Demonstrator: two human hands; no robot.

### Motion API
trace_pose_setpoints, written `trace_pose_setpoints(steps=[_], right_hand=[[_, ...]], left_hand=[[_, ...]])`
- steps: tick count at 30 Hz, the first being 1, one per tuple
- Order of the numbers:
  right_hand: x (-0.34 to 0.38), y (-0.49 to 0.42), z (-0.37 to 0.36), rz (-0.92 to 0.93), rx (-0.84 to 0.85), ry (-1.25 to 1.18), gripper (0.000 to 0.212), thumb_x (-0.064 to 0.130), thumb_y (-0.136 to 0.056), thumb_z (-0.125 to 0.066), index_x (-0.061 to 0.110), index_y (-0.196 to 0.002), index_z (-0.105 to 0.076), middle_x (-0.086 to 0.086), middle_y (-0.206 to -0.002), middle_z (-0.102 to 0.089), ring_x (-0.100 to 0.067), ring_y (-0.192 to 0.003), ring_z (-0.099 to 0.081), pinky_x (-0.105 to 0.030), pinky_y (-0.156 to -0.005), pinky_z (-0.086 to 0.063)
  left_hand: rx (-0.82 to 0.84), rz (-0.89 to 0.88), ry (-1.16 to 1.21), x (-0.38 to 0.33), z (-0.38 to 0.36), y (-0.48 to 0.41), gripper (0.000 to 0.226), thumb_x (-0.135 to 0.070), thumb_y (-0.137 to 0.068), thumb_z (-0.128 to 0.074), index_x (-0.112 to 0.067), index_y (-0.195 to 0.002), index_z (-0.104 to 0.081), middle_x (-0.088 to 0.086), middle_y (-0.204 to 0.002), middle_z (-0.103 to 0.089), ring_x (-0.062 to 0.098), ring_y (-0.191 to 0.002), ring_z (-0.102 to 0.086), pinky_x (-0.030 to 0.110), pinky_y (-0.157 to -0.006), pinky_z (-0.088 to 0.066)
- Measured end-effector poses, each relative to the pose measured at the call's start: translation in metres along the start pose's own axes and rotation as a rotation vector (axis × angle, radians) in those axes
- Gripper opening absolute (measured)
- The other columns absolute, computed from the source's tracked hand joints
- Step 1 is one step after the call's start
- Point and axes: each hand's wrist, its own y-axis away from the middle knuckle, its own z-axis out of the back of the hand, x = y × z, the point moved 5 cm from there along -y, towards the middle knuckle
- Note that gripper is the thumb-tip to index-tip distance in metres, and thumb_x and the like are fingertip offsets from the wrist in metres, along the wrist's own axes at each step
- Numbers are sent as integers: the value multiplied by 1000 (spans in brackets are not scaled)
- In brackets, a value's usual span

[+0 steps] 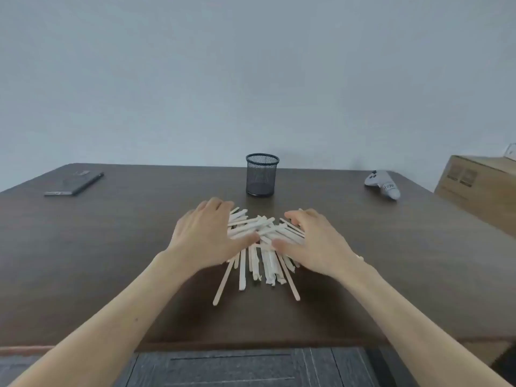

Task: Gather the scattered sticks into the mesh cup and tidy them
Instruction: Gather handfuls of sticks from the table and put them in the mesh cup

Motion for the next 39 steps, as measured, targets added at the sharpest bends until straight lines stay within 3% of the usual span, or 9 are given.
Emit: trace_pose_setpoints(steps=[4, 6, 9, 13, 19, 23, 33, 36, 39], right_hand=[[-4, -13, -3, -72, 182, 293, 85, 78, -76, -55, 21, -138, -50, -2, -141, -50, -22, -134, -43, -39, -103, -39], [-4, -24, -5, -51, 205, 337, 65, 78, -77, -53, 20, -103, -64, -3, -119, -61, -22, -123, -51, -37, -91, -43], [-4, -35, -5, -11, 188, 281, 58, 72, -79, -57, 17, -65, -49, 1, -69, -52, -20, -78, -57, -33, -60, -41], [-6, -48, -3, -8, 233, 192, 42, 62, -84, -61, 24, -97, -73, 7, -94, -71, -16, -89, -65, -35, -75, -56], [-10, -67, -3, 23, 316, 160, 29, 46, -95, -55, 23, -104, -71, 3, -106, -71, -21, -99, -65, -37, -84, -53], [-19, -76, -10, 30, 351, 85, 28, 45, -98, -48, 24, -105, -66, 3, -102, -69, -20, -94, -64, -39, -85, -53], [-30, -82, -2, -50, 236, -161, 30, 42, -106, -35, 19, -105, -55, 2, -97, -65, -13, -83, -60, -29, -71, -46], [-32, -84, -4, -140, 156, -411, 28, 36, -106, -36, 14, -104, -54, 2, -81, -64, -14, -61, -60, -34, -67, -51], [-26, -87, -4, -168, 33, -589, 29, 34, -106, -33, 12, -102, -51, 1, -73, -52, -10, -41, -41, -28, -48, -40]], left_hand=[[140, 34, -234, 2, -8, -24, 93, -94, -71, -42, -22, -125, -62, -1, -125, -63, 22, -121, -58, 38, -93, -47], [220, 35, -255, 3, -14, -36, 89, -93, -72, -41, -20, -115, -68, 0, -118, -64, 23, -113, -62, 37, -85, -46], [221, -27, -226, 1, -16, -48, 69, -82, -81, -47, -25, -109, -73, -4, -112, -66, 21, -103, -66, 35, -83, -49], [264, -49, -87, 0, -21, -61, 43, -64, -89, -57, -32, -113, -71, -12, -109, -69, 16, -101, -66, 32, -80, -49], [336, -12, -32, 1, -36, -76, 31, -44, -93, -52, -15, -95, -62, 0, -95, -67, 24, -88, -65, 33, -66, -44], [326, 30, 119, 8, -44, -78, 28, -36, -100, -44, -20, -77, -42, -3, -81, -52, 19, -69, -47, 33, -62, -38], [129, 151, 613, 20, -33, -82, 26, -24, -107, -37, -17, -83, -45, -1, -75, -52, 14, -60, -39, 31, -57, -34], [97, 149, 677, 17, -39, -81, 25, -29, -108, -37, -12, -97, -52, -3, -72, -50, 14, -59, -42, 33, -59, -40], [-8, 190, 852, 18, -33, -81, 43, -42, -109, -33, -4, -104, -53, -8, -66, -42, 5, -43, -38, 34, -52, -41]])
